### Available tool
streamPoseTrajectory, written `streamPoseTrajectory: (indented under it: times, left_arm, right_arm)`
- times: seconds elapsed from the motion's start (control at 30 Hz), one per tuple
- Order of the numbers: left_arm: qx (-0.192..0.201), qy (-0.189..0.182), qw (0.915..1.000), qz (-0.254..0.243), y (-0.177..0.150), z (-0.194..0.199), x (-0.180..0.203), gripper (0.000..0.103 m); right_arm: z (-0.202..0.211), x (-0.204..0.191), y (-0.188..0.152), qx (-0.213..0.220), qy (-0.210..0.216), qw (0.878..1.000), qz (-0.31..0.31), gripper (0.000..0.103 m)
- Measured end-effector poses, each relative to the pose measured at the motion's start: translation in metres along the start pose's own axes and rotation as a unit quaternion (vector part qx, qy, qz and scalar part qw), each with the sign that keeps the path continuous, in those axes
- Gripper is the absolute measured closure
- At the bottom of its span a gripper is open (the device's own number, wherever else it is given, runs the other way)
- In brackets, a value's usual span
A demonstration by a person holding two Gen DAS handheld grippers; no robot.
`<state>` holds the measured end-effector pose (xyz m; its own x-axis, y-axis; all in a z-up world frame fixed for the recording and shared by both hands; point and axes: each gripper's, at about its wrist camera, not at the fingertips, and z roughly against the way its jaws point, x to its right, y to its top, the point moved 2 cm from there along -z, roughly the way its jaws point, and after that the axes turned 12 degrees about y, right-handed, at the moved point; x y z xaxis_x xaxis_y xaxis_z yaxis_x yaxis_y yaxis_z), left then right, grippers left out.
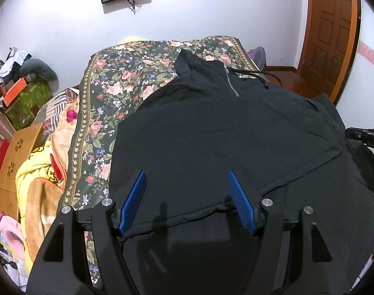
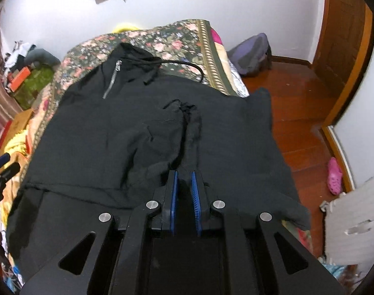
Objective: Fold large clothes
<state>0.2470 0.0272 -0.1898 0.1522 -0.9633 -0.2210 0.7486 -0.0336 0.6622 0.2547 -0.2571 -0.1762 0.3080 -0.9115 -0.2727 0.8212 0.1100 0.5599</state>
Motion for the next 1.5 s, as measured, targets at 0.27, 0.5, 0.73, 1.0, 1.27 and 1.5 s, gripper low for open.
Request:
streamPoseTrajectory:
  times: [0.27, 0.5, 0.73, 1.0, 1.27, 1.5]
  left_arm:
    - [0.014, -0.003, 0.9999, 0.01, 0.008, 0.008, -0.004, 0.035]
    - [0.032, -0.008, 0.9988, 0.035, 0.02, 0.017, -0.012, 0.035]
    - [0.022, -0.018, 0.9979, 0.059, 0.021, 0.01, -0.013, 0.035]
    - [-0.008, -0.036, 0.996, 0.082, 0.019, -0.004, -0.011, 0.035]
    - [-0.027, -0.04, 0.9934, 0.104, 0.017, -0.015, -0.014, 0.035]
    - [-0.033, -0.036, 0.9926, 0.111, 0.016, -0.019, -0.017, 0.035]
  right_arm:
    - [0.046, 0.011, 0.004, 0.053, 0.01, 0.998, -0.016, 0.076]
    - [0.093, 0.041, 0.007, 0.128, 0.0, 0.99, -0.062, 0.047]
    - [0.091, 0.107, -0.017, 0.118, 0.009, 0.976, -0.183, 0.042]
    - [0.036, 0.164, -0.063, 0.061, 0.085, 0.933, -0.343, 0.042]
    - [0.003, 0.184, -0.075, 0.045, 0.146, 0.895, -0.419, 0.039]
    - [-0.016, 0.213, -0.067, 0.02, 0.099, 0.894, -0.436, 0.043]
